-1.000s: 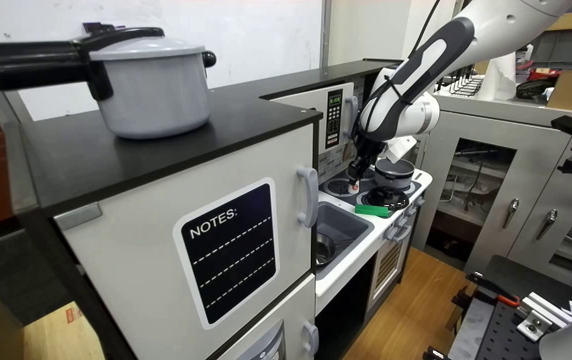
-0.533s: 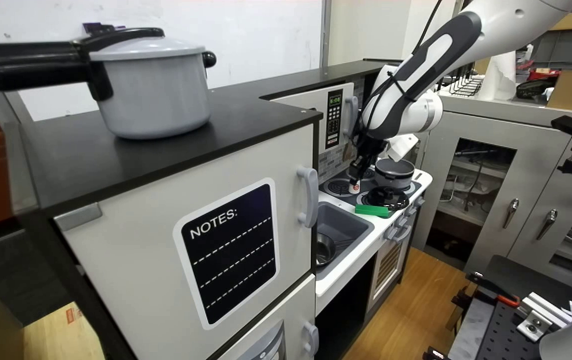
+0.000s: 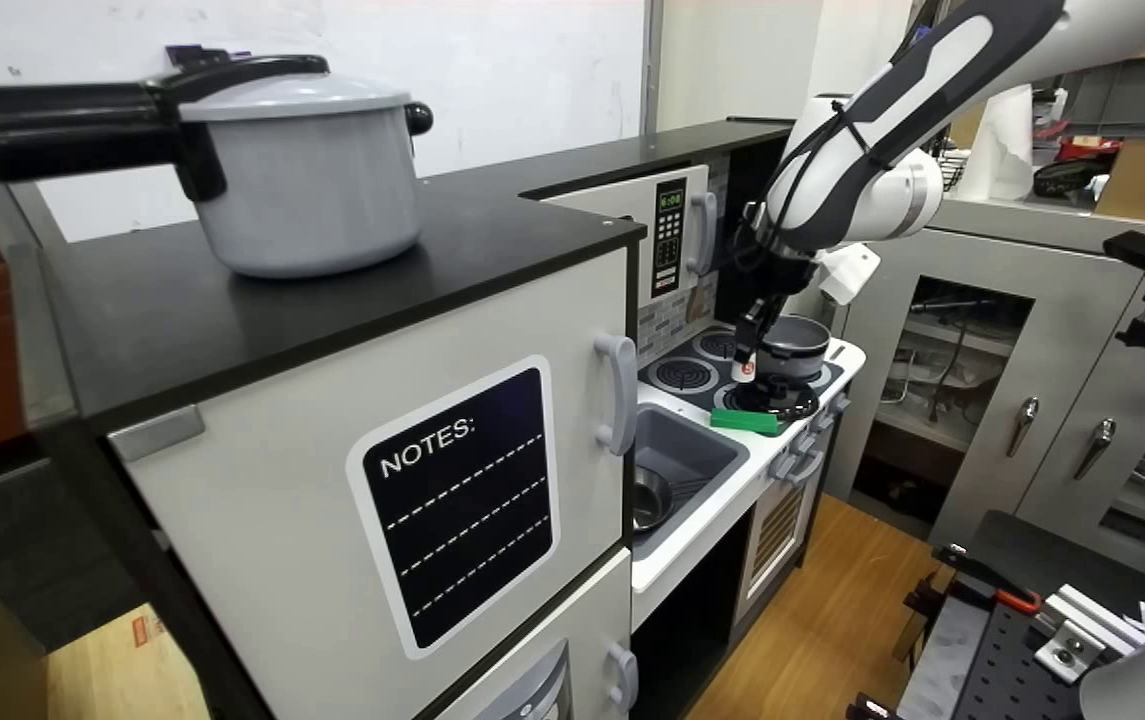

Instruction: Pick up and put down the green block then put the salt cellar inside the pot and the green block in the sink

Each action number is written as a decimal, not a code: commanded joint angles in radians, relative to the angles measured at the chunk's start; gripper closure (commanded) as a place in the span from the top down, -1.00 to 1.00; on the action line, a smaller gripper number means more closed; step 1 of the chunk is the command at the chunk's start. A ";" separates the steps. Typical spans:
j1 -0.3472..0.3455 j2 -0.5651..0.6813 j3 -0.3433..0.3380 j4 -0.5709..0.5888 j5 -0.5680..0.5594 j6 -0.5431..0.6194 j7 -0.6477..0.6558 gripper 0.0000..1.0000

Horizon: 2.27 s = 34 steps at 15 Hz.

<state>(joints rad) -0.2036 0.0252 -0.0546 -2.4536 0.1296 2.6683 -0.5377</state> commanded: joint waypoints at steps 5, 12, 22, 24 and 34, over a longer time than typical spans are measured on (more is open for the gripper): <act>0.028 -0.099 -0.067 -0.041 -0.095 -0.036 0.014 -0.83; 0.019 -0.114 -0.101 -0.019 -0.232 -0.035 0.127 -0.83; 0.007 -0.084 -0.126 0.034 -0.259 -0.083 0.323 -0.83; 0.001 -0.084 -0.139 0.043 -0.244 -0.094 0.350 -0.83; -0.070 -0.108 -0.244 0.054 -0.230 -0.100 0.334 -0.83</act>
<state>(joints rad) -0.2860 -0.0926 -0.3167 -2.4156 -0.1174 2.5859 -0.1997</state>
